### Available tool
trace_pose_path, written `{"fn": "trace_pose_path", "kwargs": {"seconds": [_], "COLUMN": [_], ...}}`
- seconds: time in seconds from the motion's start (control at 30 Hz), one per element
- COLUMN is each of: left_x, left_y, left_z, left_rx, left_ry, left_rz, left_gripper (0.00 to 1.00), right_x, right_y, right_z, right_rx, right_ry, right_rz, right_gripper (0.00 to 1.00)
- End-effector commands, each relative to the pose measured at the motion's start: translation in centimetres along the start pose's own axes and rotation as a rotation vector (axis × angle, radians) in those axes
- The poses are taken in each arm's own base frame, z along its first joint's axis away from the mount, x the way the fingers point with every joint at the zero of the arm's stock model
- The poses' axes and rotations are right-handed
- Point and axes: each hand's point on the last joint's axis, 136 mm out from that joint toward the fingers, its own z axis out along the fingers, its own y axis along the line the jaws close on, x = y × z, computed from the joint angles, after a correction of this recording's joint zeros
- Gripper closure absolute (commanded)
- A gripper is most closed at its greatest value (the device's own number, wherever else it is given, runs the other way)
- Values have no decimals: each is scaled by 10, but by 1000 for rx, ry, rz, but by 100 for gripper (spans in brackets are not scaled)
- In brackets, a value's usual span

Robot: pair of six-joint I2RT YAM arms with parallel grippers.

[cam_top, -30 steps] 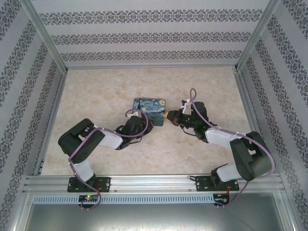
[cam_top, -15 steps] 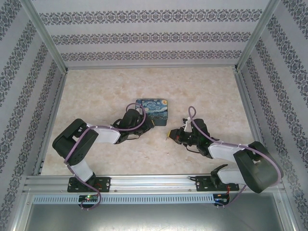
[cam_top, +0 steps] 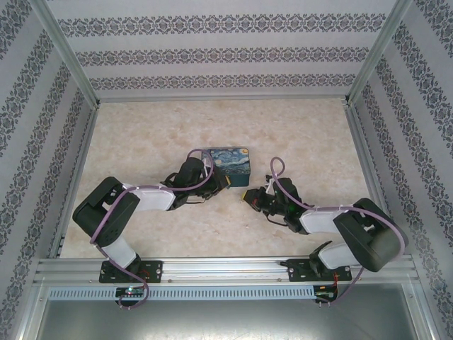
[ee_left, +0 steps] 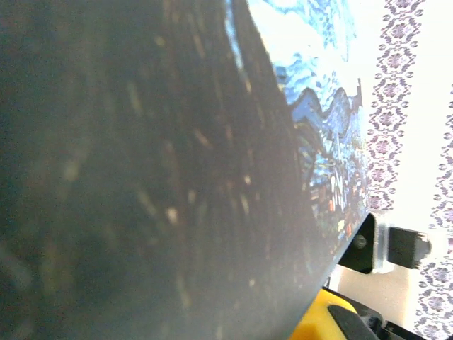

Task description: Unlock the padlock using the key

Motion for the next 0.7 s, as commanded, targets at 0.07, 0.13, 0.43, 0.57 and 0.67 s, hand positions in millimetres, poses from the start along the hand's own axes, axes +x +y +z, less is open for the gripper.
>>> {"fn": "trace_pose_path", "kwargs": {"seconds": [0.07, 0.13, 0.43, 0.57, 0.67], "left_x": [-9, -9, -8, -7, -6], "left_y": [-25, -26, -23, -23, -22], "left_z": [-3, -3, -2, -2, -2], "left_rx": [131, 145, 158, 163, 163], "left_ry": [-13, -14, -12, -6, -2], "left_rz": [-43, -58, -85, -88, -87], "left_gripper": [100, 100, 100, 100, 100], "right_x": [-11, -12, -12, -13, -14], "right_y": [18, 18, 27, 29, 30], "right_z": [9, 12, 14, 15, 15], "right_rx": [-68, -73, -94, -97, -101], "right_ry": [-53, -56, -71, -70, -70], "right_rz": [47, 60, 72, 72, 71], "right_gripper": [100, 100, 100, 100, 100]}}
